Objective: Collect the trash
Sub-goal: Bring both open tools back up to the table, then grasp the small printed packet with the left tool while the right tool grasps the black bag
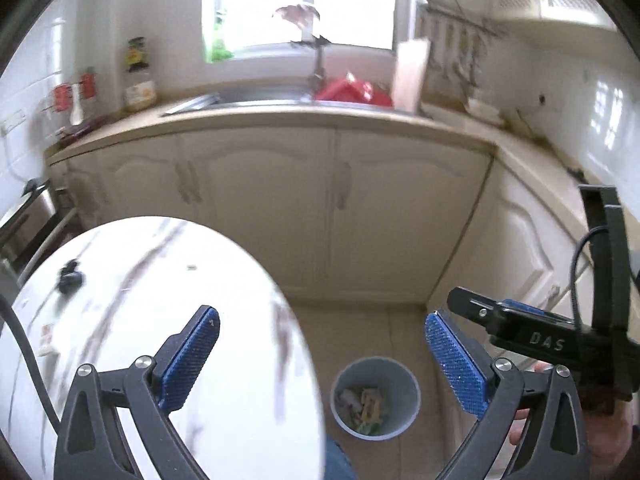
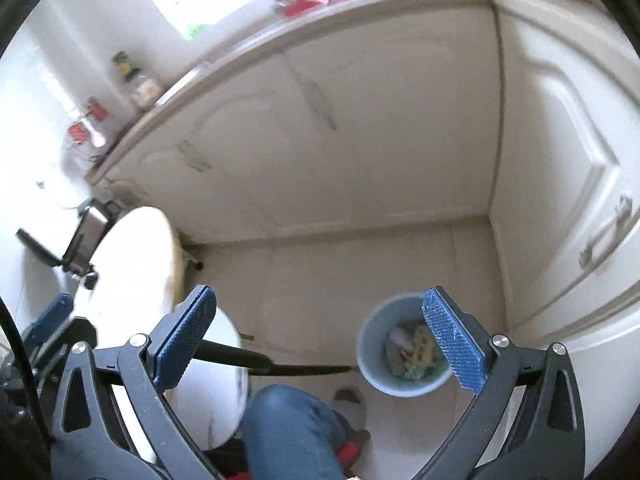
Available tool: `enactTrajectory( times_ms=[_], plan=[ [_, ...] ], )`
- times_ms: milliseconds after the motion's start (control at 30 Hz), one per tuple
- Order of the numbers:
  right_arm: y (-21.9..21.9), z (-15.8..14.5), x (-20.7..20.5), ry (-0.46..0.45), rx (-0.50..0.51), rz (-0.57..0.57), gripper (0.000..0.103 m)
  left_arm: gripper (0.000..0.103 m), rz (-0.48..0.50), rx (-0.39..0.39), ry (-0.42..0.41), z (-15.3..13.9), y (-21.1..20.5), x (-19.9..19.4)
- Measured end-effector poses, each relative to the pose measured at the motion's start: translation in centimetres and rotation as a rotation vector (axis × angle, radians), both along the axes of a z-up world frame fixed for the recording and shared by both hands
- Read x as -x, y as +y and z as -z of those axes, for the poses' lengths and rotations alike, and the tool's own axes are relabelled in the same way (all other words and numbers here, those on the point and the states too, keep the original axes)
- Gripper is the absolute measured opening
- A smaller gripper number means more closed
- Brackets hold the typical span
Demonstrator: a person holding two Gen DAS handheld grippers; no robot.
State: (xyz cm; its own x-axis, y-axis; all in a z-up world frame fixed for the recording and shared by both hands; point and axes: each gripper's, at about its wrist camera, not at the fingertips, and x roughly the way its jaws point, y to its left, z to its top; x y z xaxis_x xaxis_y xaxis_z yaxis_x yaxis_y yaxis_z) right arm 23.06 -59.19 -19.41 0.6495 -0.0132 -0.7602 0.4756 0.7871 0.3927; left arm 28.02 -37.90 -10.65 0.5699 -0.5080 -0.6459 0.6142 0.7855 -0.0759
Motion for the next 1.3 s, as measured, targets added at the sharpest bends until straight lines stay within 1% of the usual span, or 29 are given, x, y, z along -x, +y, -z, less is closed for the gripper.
enactTrajectory(
  times_ms=[167, 233, 300, 367, 400, 433, 600, 700, 833, 967, 1033, 1167, 1300],
  plan=[
    [6.1, -4.6, -1.8, -0.069, 0.064, -0.097, 0.103, 0.102, -0.094, 0.045, -0.04, -1.8, 7.5, 1.0],
    [8.6, -6.2, -2.6, -0.09, 0.09, -0.14, 0.103, 0.102, -0.15, 0.057, -0.054, -2.3, 10.8, 1.2],
    [11.7, -7.8, -3.5, -0.112, 0.119, -0.191, 0.103, 0.102, -0.209, 0.073, -0.063, -2.4, 14.2, 1.4],
    [14.7, -9.0, -4.3, -0.135, 0.147, -0.236, 0.103, 0.102, -0.257, 0.079, -0.071, -2.4, 16.5, 2.0],
    [16.3, -9.6, -4.6, -0.15, 0.162, -0.257, 0.103, 0.102, -0.291, 0.085, -0.078, -2.4, 18.3, 2.2],
    [17.9, -10.2, -5.0, -0.163, 0.177, -0.278, 0.103, 0.102, -0.362, 0.075, -0.097, -2.7, 19.6, 2.3],
    [25.0, -11.8, -6.7, -0.201, 0.245, -0.379, 0.103, 0.102, -0.498, 0.081, -0.111, -2.8, 26.4, 4.3],
    [28.6, -12.1, -7.7, -0.212, 0.269, -0.436, 0.103, 0.102, -0.552, 0.079, -0.106, -2.6, 29.0, 5.1],
    [32.6, -11.7, -9.0, -0.209, 0.301, -0.497, 0.103, 0.102, -0.606, 0.085, -0.098, -2.5, 31.4, 5.8],
    [34.6, -11.1, -10.1, -0.198, 0.323, -0.534, 0.103, 0.102, -0.621, 0.088, -0.09, -2.1, 32.5, 5.8],
    [35.1, -10.8, -10.7, -0.188, 0.326, -0.542, 0.103, 0.102, -0.615, 0.082, -0.082, -1.5, 32.4, 4.9],
    [34.7, -9.7, -11.9, -0.155, 0.329, -0.526, 0.103, 0.102, -0.581, 0.051, -0.032, 0.2, 31.3, 1.6],
    [33.2, -8.1, -13.5, -0.107, 0.305, -0.503, 0.103, 0.102, -0.549, -0.011, 0.032, 2.2, 29.4, -2.8]
  ],
)
